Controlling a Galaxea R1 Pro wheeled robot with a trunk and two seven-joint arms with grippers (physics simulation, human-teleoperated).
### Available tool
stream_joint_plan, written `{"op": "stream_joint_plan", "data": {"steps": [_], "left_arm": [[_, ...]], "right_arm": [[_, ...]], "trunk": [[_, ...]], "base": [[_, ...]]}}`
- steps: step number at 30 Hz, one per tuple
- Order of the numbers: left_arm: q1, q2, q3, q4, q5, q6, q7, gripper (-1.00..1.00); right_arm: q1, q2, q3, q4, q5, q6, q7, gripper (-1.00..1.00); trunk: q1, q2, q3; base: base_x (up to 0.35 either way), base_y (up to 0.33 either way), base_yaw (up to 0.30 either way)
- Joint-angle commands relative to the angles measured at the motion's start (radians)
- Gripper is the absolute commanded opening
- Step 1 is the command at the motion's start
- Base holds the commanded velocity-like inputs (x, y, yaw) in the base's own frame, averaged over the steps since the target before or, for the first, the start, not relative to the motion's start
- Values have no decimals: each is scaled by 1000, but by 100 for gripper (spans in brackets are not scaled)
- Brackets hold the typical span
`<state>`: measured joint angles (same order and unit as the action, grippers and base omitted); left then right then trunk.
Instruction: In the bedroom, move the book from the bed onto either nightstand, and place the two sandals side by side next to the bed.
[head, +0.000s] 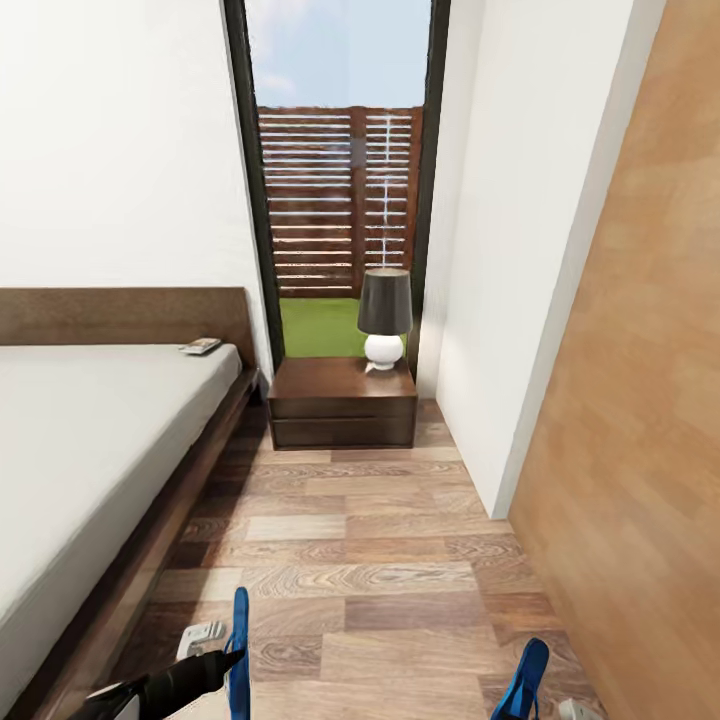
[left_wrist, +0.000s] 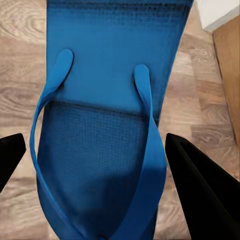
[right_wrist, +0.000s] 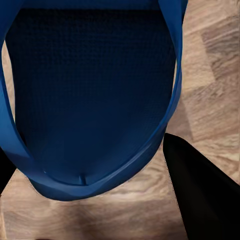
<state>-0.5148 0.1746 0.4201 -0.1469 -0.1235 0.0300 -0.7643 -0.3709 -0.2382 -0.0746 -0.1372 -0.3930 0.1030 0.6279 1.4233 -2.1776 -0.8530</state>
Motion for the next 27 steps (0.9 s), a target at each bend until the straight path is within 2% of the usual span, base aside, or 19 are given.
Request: {"op": "stream_joint_plan", "data": {"steps": [1,2,3,4,5,6,8,14,27], "left_arm": [[-1,-3,10,2,-14,2,47,-100],[-1,-4,10,6,-18,1,71,-100],[-1,-7,11,30,-35,-6,130,-100],[-1,-9,11,52,-49,-20,157,-100],[-1,-11,10,80,-71,-55,182,-100],[-1,-13,11,98,-91,-95,195,-100],[-1,-14,11,114,-111,-132,205,-100],[-1,-14,11,120,-117,-146,205,-100],[-1,-14,12,121,-116,-148,204,-100]], "right_arm": [[0,0,-8,-1,-3,10,4,-100],[0,-1,-9,-1,-3,10,4,-100],[0,-1,-9,-1,-3,11,5,-100],[0,0,-9,-1,-3,12,5,-100],[0,0,-9,-1,-3,12,5,-100],[0,0,-8,-1,-2,12,6,-100],[0,-1,-9,-1,-2,12,6,-100],[0,0,-9,-1,-2,12,6,-100],[0,0,-8,-1,-1,10,3,-100]], "trunk": [[0,0,-1],[0,0,-1],[0,0,-1],[0,0,-1],[0,0,-1],[0,0,-1],[0,0,-1],[0,0,-1],[0,0,-1]], "base": [[298,-51,0],[283,-40,0],[187,-21,0],[120,-13,0],[61,-7,0],[31,-3,0],[12,-1,0],[27,0,0],[306,0,0]]}}
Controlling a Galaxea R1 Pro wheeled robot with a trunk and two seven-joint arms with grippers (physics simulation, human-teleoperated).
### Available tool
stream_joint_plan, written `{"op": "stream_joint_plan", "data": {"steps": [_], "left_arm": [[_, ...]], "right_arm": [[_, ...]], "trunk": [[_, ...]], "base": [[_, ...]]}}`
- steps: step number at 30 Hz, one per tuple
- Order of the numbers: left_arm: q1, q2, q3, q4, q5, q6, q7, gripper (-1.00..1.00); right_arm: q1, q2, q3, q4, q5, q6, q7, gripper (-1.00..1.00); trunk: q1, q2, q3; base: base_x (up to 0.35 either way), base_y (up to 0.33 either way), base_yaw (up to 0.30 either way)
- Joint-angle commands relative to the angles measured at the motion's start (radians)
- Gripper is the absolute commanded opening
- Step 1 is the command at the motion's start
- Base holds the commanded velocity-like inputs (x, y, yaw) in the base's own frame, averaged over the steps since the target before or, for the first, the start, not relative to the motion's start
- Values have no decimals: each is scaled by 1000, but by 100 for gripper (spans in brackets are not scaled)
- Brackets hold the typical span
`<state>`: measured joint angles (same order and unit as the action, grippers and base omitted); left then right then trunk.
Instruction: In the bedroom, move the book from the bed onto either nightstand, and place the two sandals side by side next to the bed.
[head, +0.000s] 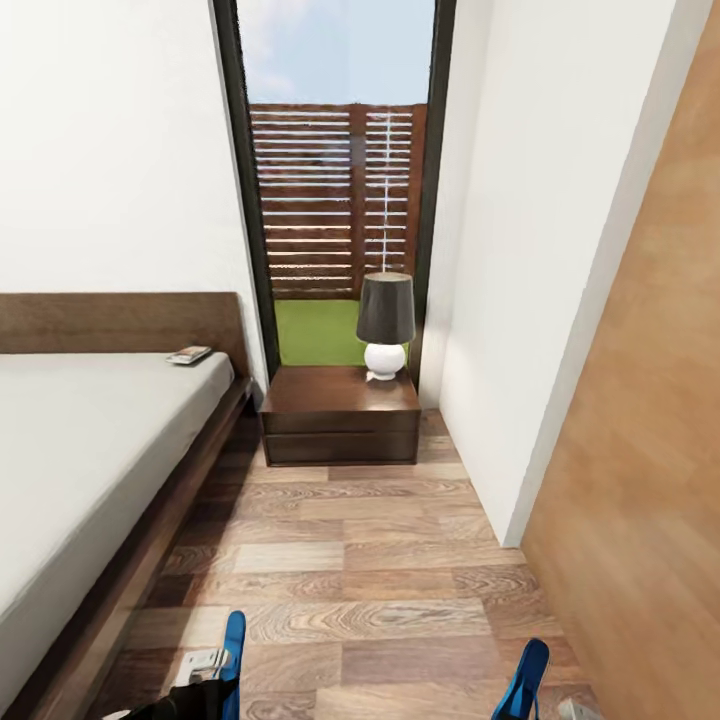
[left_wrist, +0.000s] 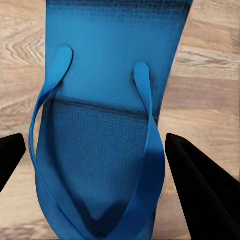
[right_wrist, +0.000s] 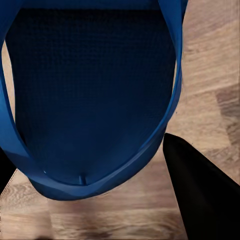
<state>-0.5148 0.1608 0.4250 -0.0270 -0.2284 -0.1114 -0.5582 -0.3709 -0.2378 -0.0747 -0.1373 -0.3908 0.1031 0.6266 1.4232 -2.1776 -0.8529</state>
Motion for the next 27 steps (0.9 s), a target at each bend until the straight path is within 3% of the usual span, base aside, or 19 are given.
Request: {"op": "stream_joint_plan", "data": {"steps": [1,12,27], "left_arm": [[-1,0,8,1,-11,-7,-2,-100],[-1,-1,6,1,-12,-7,-1,-100],[-1,-1,6,1,-12,-7,-1,-100]], "right_arm": [[0,0,-8,-1,-3,10,4,-100],[0,0,-8,-1,-3,10,4,-100],[0,0,-8,-1,-3,10,4,-100]], "trunk": [[0,0,-1],[0,0,-1],[0,0,-1]], "base": [[331,0,0],[331,-66,118],[331,-99,6]]}}
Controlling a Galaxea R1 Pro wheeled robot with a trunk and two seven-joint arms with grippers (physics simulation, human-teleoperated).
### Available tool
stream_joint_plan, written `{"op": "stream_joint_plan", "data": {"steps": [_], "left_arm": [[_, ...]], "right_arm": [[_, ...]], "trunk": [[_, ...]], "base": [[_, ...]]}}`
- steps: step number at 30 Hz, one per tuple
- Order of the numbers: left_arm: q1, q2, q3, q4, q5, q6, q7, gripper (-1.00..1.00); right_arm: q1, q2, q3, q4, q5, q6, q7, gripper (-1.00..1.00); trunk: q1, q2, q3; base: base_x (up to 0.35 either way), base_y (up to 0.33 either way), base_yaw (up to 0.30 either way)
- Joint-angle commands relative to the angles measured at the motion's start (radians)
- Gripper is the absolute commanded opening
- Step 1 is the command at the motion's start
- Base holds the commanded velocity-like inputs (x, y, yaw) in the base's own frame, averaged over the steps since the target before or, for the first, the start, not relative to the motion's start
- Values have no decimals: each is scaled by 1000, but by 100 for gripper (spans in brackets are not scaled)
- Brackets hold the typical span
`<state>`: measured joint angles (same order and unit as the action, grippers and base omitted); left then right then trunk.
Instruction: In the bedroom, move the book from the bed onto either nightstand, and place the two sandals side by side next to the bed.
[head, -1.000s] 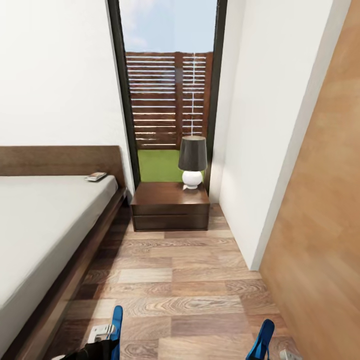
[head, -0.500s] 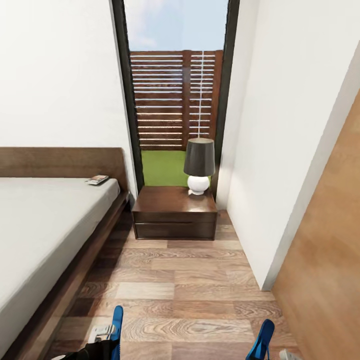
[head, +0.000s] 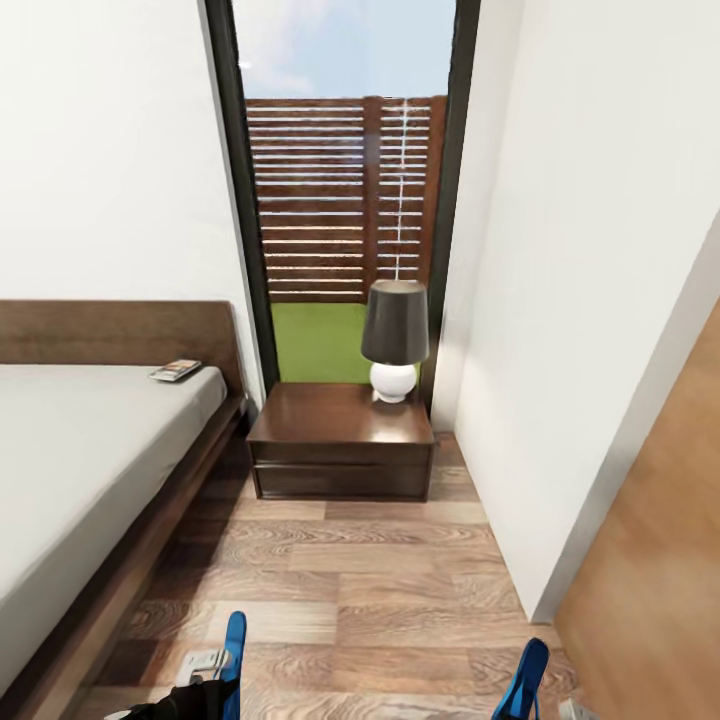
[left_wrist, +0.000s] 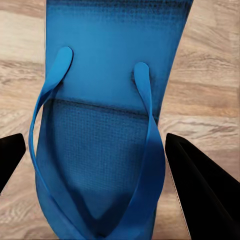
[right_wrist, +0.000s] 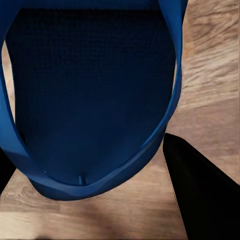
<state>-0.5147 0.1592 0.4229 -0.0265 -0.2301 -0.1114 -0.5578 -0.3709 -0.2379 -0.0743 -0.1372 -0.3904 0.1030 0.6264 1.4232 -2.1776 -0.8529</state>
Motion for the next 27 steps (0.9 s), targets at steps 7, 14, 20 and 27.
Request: {"op": "stream_joint_plan", "data": {"steps": [7,14,20,27], "left_arm": [[-1,0,8,1,-11,-7,-2,-100],[-1,0,8,2,-10,-7,-2,-100],[-1,0,8,2,-10,-7,-2,-100],[-1,0,9,2,-9,-7,-2,-100]], "right_arm": [[0,0,-9,-1,-4,10,4,-100],[0,0,-9,-1,-4,10,4,-100],[0,0,-9,-1,-4,10,4,-100],[0,0,-9,-1,-4,10,4,-100]], "trunk": [[0,0,-1],[0,0,-1],[0,0,-1],[0,0,-1]], "base": [[331,-99,0],[331,-98,0],[331,-33,0],[331,-2,0]]}}
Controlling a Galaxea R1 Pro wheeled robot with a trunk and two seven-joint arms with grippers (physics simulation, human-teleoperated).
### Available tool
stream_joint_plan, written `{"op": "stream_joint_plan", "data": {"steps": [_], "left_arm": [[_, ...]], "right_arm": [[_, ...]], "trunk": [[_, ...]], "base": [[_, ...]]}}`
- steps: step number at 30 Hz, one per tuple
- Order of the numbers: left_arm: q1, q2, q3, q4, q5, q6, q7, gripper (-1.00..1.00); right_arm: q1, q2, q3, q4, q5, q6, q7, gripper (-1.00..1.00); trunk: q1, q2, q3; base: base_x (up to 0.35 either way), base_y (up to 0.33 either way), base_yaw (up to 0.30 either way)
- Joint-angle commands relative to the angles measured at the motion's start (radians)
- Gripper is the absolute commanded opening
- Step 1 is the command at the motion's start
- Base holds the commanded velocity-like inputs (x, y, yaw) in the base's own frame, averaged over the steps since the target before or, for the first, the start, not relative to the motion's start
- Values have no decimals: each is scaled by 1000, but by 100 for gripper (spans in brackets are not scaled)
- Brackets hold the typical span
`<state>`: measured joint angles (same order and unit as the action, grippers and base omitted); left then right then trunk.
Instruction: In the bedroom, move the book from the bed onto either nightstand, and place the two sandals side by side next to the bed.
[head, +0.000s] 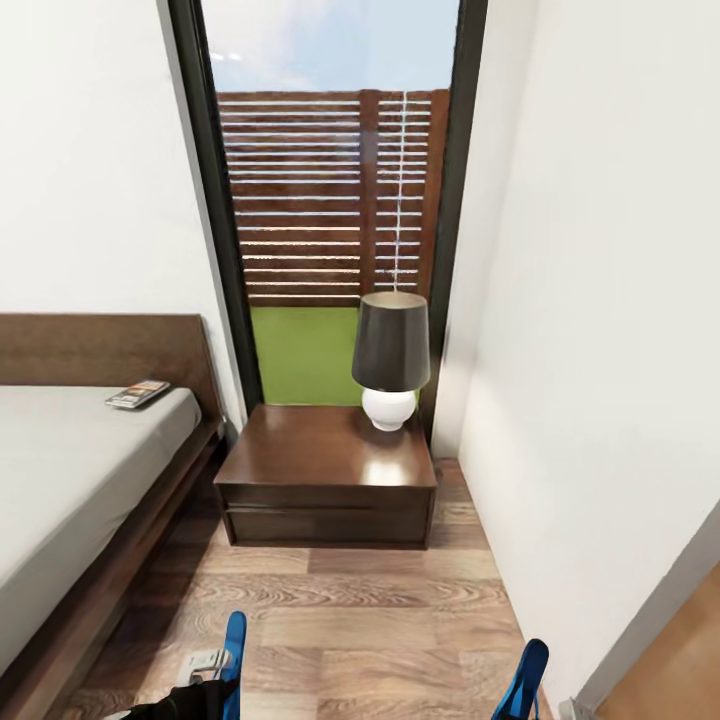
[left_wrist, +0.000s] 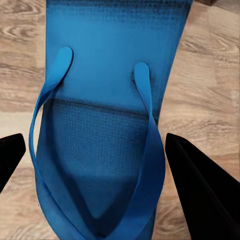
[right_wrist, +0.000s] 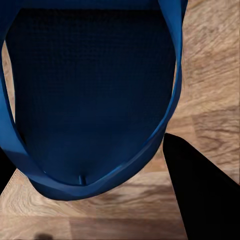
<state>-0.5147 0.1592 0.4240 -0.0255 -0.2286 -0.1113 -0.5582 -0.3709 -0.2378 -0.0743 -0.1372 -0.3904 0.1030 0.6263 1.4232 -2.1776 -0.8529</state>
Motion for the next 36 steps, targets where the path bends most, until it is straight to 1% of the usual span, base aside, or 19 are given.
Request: {"op": "stream_joint_plan", "data": {"steps": [1,8,11,36], "left_arm": [[-1,0,8,1,-11,-7,-2,-100],[-1,0,7,1,-11,-7,-2,-100],[-1,0,8,1,-11,-7,-2,-100],[-1,0,7,1,-11,-7,-2,-100]], "right_arm": [[0,0,-9,-1,-4,10,4,-100],[0,0,-9,-1,-4,10,4,-100],[0,0,-9,-1,-4,10,4,-100],[0,0,-9,-1,-4,10,4,-100]], "trunk": [[0,0,-1],[0,0,-1],[0,0,-1],[0,0,-1]], "base": [[331,0,0],[331,0,5],[198,0,140],[8,0,286]]}}
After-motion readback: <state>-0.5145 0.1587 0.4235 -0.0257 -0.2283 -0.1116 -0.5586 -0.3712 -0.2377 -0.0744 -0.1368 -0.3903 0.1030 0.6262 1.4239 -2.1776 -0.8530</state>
